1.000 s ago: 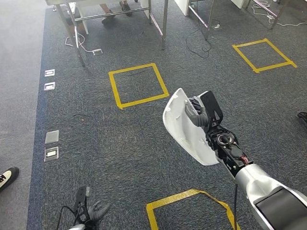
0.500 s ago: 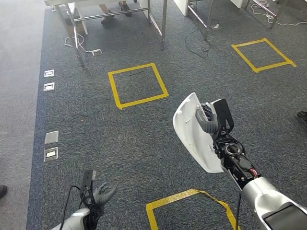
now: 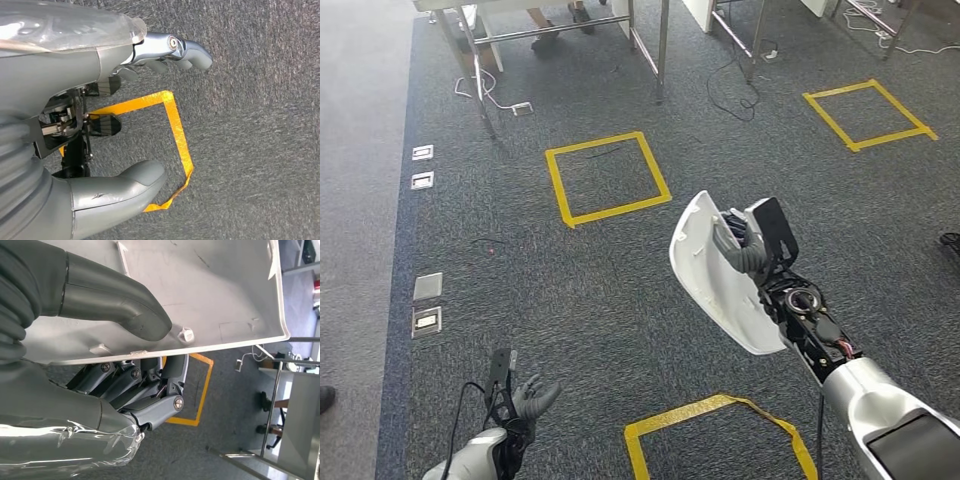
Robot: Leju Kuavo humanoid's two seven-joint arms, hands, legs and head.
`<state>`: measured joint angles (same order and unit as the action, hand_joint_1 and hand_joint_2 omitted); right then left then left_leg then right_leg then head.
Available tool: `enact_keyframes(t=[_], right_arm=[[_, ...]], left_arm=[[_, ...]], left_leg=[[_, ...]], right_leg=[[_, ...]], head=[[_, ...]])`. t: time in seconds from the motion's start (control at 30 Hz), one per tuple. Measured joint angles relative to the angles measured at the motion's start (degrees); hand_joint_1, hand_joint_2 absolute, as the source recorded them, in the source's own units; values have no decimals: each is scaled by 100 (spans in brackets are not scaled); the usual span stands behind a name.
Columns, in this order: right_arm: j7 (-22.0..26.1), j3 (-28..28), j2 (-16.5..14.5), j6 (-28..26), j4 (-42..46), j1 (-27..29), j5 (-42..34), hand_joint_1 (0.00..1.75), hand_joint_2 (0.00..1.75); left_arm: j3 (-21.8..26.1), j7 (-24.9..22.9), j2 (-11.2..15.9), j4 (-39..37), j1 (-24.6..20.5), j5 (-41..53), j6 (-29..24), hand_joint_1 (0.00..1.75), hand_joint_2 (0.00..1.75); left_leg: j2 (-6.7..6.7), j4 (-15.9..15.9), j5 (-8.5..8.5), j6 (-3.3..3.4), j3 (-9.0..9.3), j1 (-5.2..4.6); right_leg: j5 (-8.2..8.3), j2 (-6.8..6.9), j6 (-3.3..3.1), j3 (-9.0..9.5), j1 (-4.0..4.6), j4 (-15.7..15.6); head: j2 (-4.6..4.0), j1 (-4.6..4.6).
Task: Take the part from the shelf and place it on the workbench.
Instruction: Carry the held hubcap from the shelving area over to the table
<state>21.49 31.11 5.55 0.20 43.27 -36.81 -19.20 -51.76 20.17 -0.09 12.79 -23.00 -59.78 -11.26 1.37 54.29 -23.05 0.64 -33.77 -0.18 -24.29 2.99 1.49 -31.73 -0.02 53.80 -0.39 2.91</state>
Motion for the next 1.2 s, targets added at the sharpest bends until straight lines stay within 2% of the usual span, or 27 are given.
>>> enact_keyframes(t=[0.57,0.93,1.2], right_arm=[[-20,50,0,3,-218,-106,-63,175,175],[29,58,0,51,-310,-154,-91,175,175],[95,73,-33,90,-399,-113,-135,175,175]], left_arm=[[0,-111,23,21,-430,260,68,0,175],[0,-108,36,24,-471,272,68,0,175],[0,-361,70,24,-370,205,28,0,175]], left_leg=[[0,1,5,6,0,0],[0,0,5,6,0,0],[0,-3,4,6,0,0]], right_leg=[[4,-1,0,0,0,0],[4,0,0,1,0,0],[3,0,0,3,1,0]], head=[[0,0],[0,0],[0,0]])
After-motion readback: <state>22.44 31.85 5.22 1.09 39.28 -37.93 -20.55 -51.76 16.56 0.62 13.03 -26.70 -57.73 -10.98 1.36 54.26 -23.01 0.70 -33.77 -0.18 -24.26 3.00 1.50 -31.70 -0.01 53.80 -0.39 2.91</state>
